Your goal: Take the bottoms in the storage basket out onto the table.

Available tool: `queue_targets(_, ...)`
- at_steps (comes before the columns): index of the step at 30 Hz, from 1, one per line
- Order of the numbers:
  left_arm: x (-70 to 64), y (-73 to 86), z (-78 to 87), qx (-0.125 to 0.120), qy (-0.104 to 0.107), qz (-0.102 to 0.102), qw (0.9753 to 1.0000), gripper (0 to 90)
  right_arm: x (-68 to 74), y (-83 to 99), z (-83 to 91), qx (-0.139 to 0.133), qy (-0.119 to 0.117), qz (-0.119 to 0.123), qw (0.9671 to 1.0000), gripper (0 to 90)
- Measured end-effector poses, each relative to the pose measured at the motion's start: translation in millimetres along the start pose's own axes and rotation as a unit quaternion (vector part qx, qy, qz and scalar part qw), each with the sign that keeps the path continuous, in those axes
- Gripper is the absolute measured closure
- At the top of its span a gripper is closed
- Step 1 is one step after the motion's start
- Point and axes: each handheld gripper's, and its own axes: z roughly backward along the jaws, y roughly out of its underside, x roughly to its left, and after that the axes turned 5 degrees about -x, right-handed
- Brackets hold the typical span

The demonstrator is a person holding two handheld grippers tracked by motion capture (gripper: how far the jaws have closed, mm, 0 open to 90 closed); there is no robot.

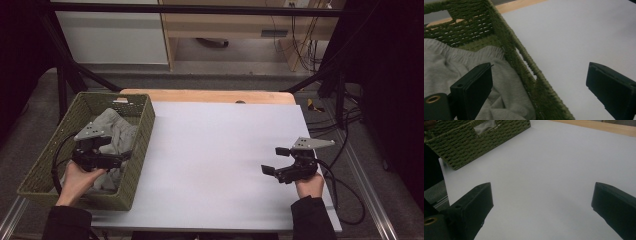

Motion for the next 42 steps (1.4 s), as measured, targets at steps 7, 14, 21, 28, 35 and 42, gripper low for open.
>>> queue_targets(7,12.2,6.2,-2.2,0.014,-0.024,0.006,0.9996,6.9,0.1,0.2,-0.6,0.001,-0.001,0.001,1.0000,4.2)
queue_targets(14,22.1,9.5,-4.1,0.025,-0.038,0.011,0.9989,7.0,0.0,0.4,-1.3,0.005,-0.001,0.002,1.0000,4.2)
queue_targets(21,32.0,13.0,-7.7,0.040,-0.053,0.017,0.9977,7.0,0.3,0.7,-2.5,0.007,0.001,0.001,1.0000,4.2)
queue_targets(28,40.7,16.7,-12.0,0.049,-0.065,0.024,0.9964,7.0,0.3,1.0,-3.4,0.010,0.001,0.002,0.9999,4.3)
queue_targets(35,47.0,22.2,-20.8,0.076,-0.078,0.034,0.9934,7.0,0.0,1.2,-3.0,0.009,0.001,0.001,1.0000,4.3)
queue_targets(42,51.4,30.3,-29.9,0.116,-0.104,0.036,0.9871,7.1,0.1,1.2,-2.8,0.009,0.001,0.002,1.0000,4.3)
